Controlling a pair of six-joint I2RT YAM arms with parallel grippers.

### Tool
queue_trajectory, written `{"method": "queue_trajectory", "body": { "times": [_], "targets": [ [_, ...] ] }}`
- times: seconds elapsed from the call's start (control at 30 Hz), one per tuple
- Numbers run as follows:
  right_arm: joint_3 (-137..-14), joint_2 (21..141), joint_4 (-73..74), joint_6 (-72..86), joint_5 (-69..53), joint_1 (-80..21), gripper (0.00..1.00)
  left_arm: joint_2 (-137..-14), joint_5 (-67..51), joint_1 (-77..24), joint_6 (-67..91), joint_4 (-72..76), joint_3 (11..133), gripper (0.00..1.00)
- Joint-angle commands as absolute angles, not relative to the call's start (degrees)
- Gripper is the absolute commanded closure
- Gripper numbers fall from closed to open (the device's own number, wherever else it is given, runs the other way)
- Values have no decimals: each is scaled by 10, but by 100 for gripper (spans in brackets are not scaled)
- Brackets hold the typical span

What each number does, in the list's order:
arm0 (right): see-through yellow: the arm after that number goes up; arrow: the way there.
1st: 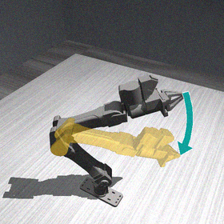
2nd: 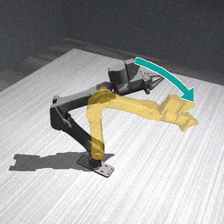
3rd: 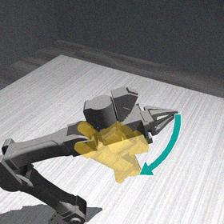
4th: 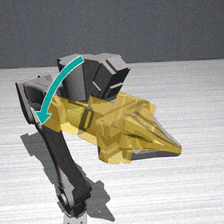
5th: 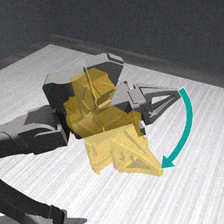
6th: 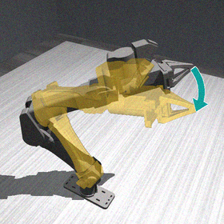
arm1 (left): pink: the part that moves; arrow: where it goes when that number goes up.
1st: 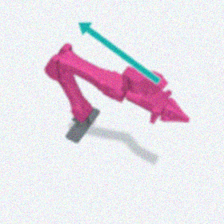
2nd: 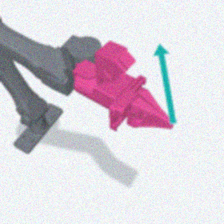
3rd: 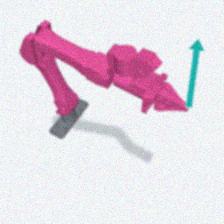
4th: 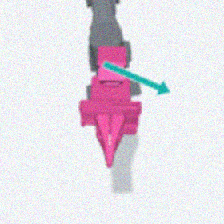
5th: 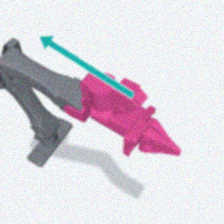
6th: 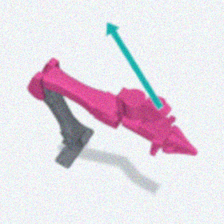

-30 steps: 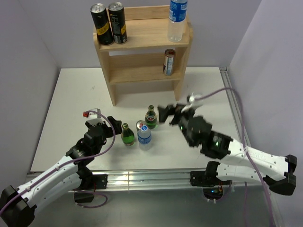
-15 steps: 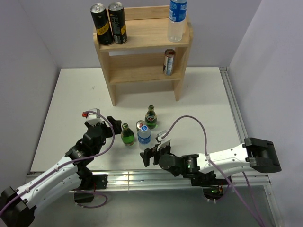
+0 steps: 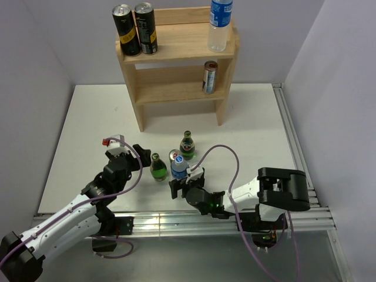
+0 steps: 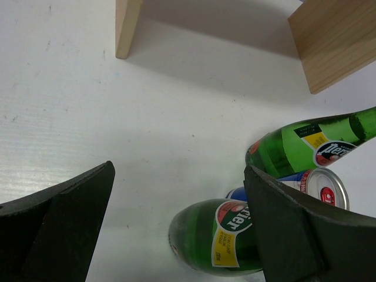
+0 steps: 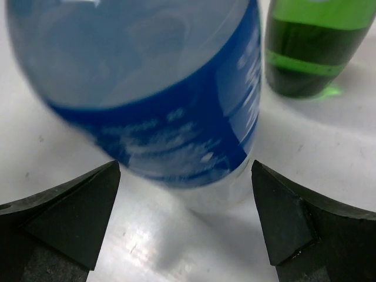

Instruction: Place and organize the beverage onto the shelf

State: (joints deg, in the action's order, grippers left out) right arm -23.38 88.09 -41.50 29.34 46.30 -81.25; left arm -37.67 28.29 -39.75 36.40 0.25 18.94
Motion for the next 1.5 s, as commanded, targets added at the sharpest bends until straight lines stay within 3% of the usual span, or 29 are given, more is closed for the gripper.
{"method": "queue_trajectory", "body": {
  "times": [0.0, 0.43, 0.57, 0.6, 0.63, 0.7, 0.73, 0.77, 1.03, 1.17, 1.3, 1.47],
  "targets": [
    [-255, 901, -521, 259, 512, -798, 0, -376, 279, -401, 354, 26, 189, 1],
    [-270, 978, -638, 207, 522, -754, 5, -383, 278, -402, 352, 28, 190, 1],
    [-263, 983, -638, 226, 530, -751, 35, -384, 278, -402, 352, 29, 192, 1],
    [-259, 979, -635, 231, 532, -751, 50, -385, 278, -402, 352, 28, 191, 1],
    [-257, 974, -631, 233, 536, -751, 55, -386, 279, -402, 353, 28, 192, 1],
    [-251, 952, -609, 240, 540, -752, 77, -387, 279, -402, 352, 28, 192, 1],
    [-246, 941, -600, 248, 557, -758, 95, -386, 280, -402, 352, 28, 192, 1],
    [-245, 920, -569, 253, 569, -763, 100, -386, 280, -402, 353, 28, 192, 1],
    [-296, 774, -334, 287, 680, -858, 100, -386, 281, -403, 353, 27, 192, 1],
    [-360, 687, -294, 187, 694, -881, 100, -385, 281, -403, 353, 27, 192, 1],
    [-506, 650, -277, 24, 605, -829, 100, -383, 283, -403, 353, 26, 191, 1],
    [-726, 716, -236, -68, 488, -711, 100, -383, 283, -403, 354, 25, 191, 1]
  ]
}}
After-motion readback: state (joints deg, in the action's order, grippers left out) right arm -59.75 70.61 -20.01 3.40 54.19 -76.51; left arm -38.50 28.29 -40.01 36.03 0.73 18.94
